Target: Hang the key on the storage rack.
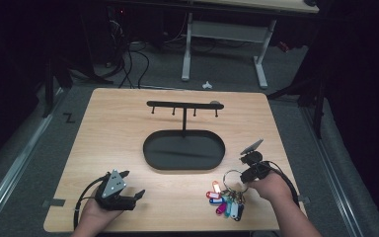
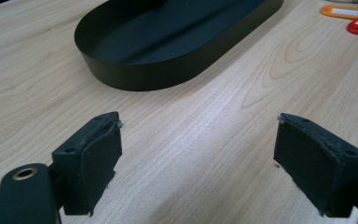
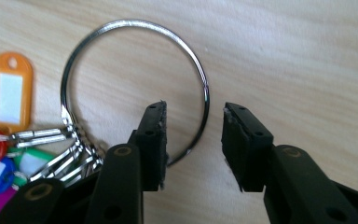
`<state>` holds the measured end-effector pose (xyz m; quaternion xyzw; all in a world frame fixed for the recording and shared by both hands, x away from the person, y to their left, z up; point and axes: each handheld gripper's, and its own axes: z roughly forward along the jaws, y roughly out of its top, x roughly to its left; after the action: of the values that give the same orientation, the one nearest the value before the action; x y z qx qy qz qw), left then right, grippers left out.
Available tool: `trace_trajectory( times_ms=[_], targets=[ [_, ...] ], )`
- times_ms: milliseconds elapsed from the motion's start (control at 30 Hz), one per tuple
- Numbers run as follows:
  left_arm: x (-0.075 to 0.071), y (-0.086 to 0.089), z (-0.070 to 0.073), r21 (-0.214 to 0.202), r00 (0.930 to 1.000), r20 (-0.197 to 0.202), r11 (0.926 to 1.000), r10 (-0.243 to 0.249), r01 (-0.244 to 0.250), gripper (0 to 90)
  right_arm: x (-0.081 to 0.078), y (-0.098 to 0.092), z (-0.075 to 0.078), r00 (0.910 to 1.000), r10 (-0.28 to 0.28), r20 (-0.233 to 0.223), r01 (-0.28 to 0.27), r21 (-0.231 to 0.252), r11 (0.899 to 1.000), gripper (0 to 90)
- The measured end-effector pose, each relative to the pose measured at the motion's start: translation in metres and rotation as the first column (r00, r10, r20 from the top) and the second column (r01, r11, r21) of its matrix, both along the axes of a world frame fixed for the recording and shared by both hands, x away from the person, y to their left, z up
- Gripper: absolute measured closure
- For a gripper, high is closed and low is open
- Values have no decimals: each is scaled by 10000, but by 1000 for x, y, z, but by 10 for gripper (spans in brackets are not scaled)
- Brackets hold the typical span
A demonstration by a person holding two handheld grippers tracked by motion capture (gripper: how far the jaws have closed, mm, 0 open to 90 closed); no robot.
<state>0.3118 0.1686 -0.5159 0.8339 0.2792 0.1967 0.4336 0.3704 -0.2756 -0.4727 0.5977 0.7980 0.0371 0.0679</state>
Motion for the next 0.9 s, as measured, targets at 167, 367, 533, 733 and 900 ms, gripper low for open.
trace_trajectory(
  times_ms=[167,367,533,733,900],
  targets=[
    [0,-2,-1,-4,10000,9,10000,-37,37,157,-6,-2,-3,9989,-303,-346,315,346,9989,578],
    [0,-2,-1,55,10000,-26,10000,-80,80,158,-5,-3,-9,9967,-471,-664,487,234,9985,587],
    [0,-2,-1,107,9999,-34,9999,-122,122,160,1,-7,-12,9959,-638,-635,662,359,9972,598],
    [0,-4,-2,208,9997,-69,9995,-232,234,163,10,-2,-10,9997,-69,-243,73,157,9999,592],
    [-1,-5,-3,320,9995,-79,9990,-308,311,166,21,-1,-15,9999,-77,-131,75,-115,9999,659]
  ],
)
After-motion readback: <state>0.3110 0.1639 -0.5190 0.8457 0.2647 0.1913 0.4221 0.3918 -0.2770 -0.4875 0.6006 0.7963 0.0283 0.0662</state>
